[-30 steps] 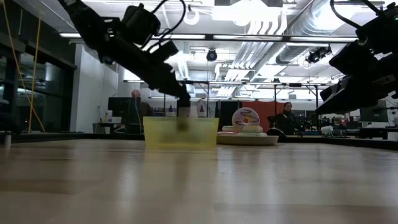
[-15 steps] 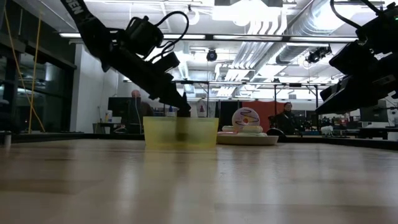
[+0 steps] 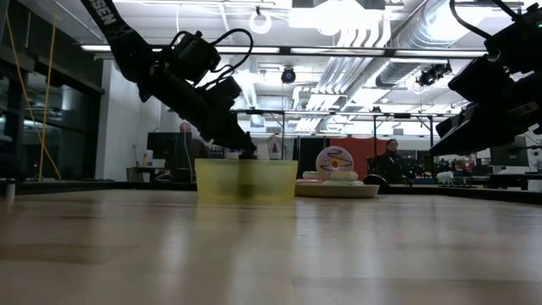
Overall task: Pick & Place food coloring
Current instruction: Put the big black food coloring bottle into the bin, then return to Home Position
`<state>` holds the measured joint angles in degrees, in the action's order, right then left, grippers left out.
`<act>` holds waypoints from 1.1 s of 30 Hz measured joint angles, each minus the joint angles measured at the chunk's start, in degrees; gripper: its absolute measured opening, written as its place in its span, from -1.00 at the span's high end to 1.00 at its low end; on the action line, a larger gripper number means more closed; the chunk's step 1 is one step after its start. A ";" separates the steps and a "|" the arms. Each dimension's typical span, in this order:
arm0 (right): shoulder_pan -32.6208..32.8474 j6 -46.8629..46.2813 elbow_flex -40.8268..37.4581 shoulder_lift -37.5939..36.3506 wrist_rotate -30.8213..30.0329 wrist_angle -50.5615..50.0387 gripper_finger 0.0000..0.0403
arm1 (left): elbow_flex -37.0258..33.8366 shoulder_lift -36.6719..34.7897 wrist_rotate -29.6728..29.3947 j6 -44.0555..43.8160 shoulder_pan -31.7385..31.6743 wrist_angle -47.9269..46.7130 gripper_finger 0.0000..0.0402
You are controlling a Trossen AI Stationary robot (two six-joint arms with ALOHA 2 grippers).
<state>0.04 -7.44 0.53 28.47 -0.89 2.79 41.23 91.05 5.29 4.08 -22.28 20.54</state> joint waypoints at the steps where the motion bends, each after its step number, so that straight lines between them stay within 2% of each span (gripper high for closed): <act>1: 0.01 0.00 0.01 0.00 0.00 0.00 1.00 | 0.00 0.00 -0.35 -0.08 0.00 -0.18 0.28; 12: 0.01 0.00 -0.01 0.00 0.00 0.00 1.00 | 1.82 0.00 -2.78 0.15 0.00 -1.98 0.28; 17: 0.01 0.00 0.01 0.00 0.00 0.00 1.00 | 4.51 0.00 0.34 0.38 0.17 -4.04 0.24; 21: 0.01 0.00 0.01 0.00 0.00 0.00 1.00 | 5.10 0.00 1.38 0.83 0.20 -4.14 0.09; 28: 0.00 0.00 0.01 0.00 0.00 0.00 1.00 | 5.11 -0.95 -3.43 1.05 0.20 -4.99 -0.23; 33: 0.01 0.00 0.01 0.02 0.00 0.00 1.00 | 8.63 -5.16 -4.71 2.88 0.20 -10.31 -0.32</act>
<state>0.05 -7.44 0.54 28.49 -0.88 2.79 49.86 85.89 0.58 6.96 -22.09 10.23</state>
